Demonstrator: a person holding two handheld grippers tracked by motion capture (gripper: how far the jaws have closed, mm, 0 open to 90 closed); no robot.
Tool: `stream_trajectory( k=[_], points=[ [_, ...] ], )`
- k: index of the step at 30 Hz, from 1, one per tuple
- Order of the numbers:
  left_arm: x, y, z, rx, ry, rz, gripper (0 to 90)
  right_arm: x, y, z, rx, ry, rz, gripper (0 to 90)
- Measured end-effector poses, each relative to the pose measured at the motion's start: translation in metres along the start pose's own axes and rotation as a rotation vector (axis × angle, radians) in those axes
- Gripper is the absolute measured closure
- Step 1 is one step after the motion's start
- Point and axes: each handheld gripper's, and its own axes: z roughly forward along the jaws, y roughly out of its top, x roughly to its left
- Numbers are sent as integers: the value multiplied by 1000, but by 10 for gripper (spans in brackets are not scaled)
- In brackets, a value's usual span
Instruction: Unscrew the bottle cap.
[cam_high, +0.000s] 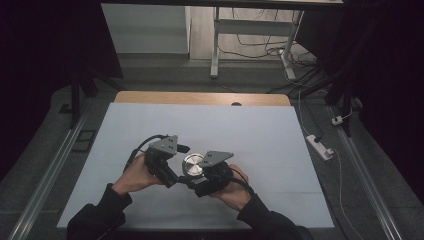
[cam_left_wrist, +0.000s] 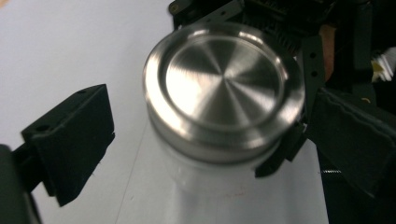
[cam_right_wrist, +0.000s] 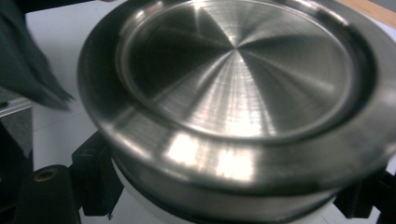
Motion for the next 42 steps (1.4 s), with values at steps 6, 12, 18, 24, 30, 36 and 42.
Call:
stream_trajectory(
  k=[6,12,18,24,30,36,42],
  points=[
    [1,4,5,-1,-45,47,128,4,1,1,3,24,-30,150],
    [-2,6,9,2,11,9,182,0,0,1,8,-8,-7,150],
    [-7,14,15,13,111,-88,183,-3,-1,1,10,-68,41,150],
    [-16,25,22,35,227,-185,183,-7,-2,-1,3,-112,64,150],
    [-18,29,23,48,262,-183,141,-9,-3,-2,5,-122,73,150],
    [-7,20,1,38,195,-116,21,-9,-4,-1,3,-94,71,150],
    [1,9,-6,45,51,-20,22,-5,-2,-1,-3,-28,43,150]
  ],
)
